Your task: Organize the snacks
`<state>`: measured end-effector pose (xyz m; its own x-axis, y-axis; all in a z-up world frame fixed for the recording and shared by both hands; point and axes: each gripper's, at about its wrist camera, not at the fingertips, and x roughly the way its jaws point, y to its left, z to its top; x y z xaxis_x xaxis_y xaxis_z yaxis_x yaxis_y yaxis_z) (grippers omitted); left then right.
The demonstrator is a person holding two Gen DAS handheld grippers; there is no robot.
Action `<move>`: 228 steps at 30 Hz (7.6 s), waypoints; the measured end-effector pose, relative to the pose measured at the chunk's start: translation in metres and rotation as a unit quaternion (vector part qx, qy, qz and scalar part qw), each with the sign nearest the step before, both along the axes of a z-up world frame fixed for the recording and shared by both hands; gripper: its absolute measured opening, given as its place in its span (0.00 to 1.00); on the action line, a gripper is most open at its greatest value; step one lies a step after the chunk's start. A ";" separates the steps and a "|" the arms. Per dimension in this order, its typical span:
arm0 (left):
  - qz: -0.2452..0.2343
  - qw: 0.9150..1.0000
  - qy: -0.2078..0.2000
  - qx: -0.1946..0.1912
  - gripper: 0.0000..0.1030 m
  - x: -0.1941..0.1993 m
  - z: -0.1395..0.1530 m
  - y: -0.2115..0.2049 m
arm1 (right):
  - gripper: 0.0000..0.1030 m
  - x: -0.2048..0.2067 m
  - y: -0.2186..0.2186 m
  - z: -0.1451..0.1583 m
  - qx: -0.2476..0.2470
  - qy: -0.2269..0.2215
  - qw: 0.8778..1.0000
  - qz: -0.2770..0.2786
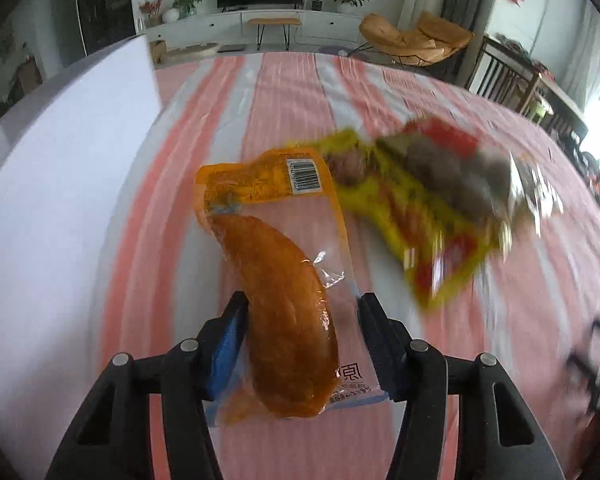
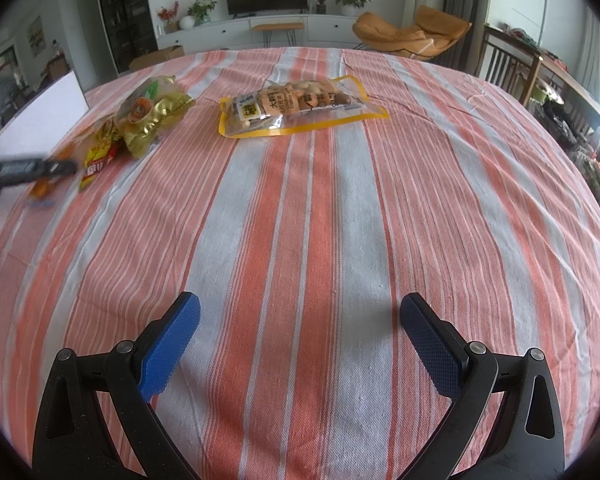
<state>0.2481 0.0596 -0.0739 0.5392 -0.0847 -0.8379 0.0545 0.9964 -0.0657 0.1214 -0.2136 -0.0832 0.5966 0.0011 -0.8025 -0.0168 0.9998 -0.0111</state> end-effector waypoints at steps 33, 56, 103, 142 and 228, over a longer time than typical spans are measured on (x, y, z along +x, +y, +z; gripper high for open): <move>0.014 0.999 -0.029 0.028 1.00 -0.061 -0.007 0.010 | 0.96 0.010 0.011 0.008 0.076 -0.002 0.997 0.029; 0.013 0.999 -0.029 0.027 1.00 -0.061 -0.008 0.010 | 0.58 0.139 0.098 0.048 -0.015 0.033 0.989 0.142; 0.013 0.999 -0.030 0.028 1.00 -0.061 -0.006 0.009 | 0.96 -0.019 -0.034 0.013 -0.006 -0.002 1.000 -0.018; 0.013 0.999 -0.030 0.028 1.00 -0.061 -0.006 0.009 | 0.96 -0.018 -0.034 0.013 -0.007 -0.002 1.000 -0.019; 0.268 0.935 -0.132 -0.192 0.83 -0.228 0.138 0.296 | 0.82 0.002 0.392 0.159 0.226 0.052 0.907 0.352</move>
